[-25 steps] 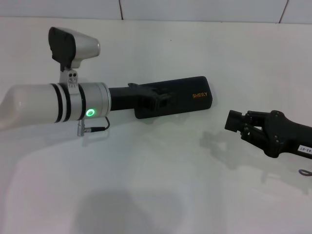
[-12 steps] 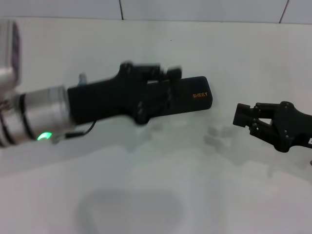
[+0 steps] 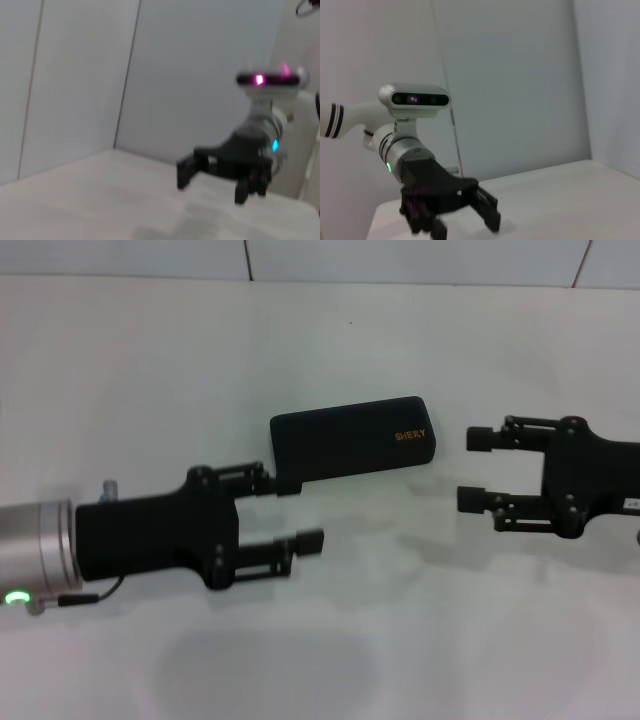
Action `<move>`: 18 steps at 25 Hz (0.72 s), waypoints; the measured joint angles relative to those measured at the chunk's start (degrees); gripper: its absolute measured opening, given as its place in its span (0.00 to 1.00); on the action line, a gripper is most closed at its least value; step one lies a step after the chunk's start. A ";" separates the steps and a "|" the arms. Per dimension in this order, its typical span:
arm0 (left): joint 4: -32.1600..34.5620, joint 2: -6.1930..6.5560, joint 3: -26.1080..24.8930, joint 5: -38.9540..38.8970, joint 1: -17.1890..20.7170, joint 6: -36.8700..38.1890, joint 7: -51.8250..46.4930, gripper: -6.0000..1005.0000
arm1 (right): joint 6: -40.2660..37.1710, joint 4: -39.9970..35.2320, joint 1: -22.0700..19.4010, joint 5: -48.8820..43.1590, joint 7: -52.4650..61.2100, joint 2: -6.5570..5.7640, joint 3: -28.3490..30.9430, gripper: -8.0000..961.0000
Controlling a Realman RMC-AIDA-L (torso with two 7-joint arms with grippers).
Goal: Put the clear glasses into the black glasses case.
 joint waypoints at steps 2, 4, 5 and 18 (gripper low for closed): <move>1.10 -0.59 -0.46 2.80 0.71 0.05 0.66 0.60 | 0.07 -1.94 0.12 -0.90 0.01 0.58 -0.25 0.55; 1.74 -0.86 -0.53 4.23 0.97 0.25 0.96 0.68 | -0.04 -2.86 0.15 -1.24 -0.05 0.72 -0.56 0.62; 1.83 -0.91 -0.53 4.49 1.02 0.38 1.00 0.71 | -0.22 -3.23 0.17 -1.63 -0.13 0.75 -0.65 0.66; 1.98 -0.66 -0.84 4.87 1.10 1.74 1.18 0.87 | -0.09 -3.59 2.21 -7.37 -0.43 1.11 -5.54 0.76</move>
